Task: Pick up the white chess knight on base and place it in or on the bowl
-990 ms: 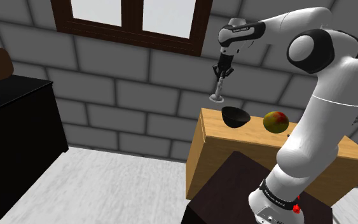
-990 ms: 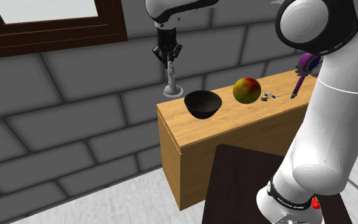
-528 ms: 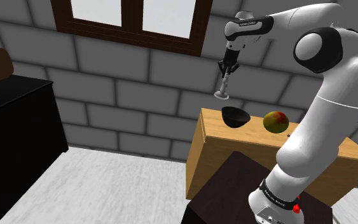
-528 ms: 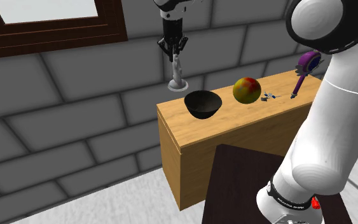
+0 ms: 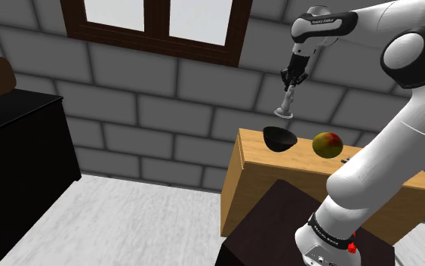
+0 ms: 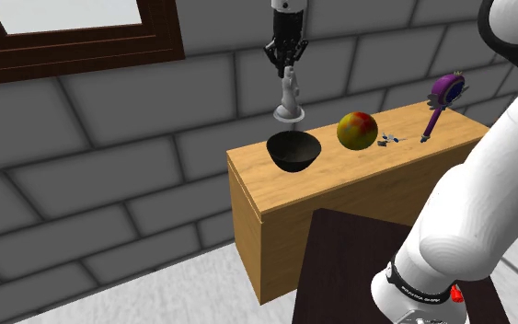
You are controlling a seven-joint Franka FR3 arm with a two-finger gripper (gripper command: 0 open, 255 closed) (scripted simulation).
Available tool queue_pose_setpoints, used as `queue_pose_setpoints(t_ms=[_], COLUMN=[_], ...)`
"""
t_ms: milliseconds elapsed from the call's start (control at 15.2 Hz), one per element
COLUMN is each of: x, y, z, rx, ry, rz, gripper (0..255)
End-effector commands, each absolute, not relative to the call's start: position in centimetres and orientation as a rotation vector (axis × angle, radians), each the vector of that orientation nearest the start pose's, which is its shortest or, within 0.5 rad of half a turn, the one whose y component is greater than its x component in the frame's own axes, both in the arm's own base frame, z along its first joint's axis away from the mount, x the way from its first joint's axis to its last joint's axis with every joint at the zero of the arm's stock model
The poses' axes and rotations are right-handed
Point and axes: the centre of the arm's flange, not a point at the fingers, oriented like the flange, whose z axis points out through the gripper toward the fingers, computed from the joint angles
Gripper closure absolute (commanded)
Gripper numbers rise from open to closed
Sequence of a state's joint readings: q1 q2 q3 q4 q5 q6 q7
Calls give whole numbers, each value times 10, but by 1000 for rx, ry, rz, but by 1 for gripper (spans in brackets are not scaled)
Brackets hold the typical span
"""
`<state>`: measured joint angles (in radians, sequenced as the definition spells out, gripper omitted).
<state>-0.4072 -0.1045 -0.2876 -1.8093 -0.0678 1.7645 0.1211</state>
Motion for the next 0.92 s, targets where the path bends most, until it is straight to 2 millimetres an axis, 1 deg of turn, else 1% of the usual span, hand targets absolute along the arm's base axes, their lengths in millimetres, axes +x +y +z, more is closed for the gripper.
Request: queue_pose_setpoints(t_ms=[0,858], x=[377,377], y=[-360,-360], z=[592,523], rx=[-2938,-2938], ry=[1248,1248], rz=[-68,-68], gripper=[255,255])
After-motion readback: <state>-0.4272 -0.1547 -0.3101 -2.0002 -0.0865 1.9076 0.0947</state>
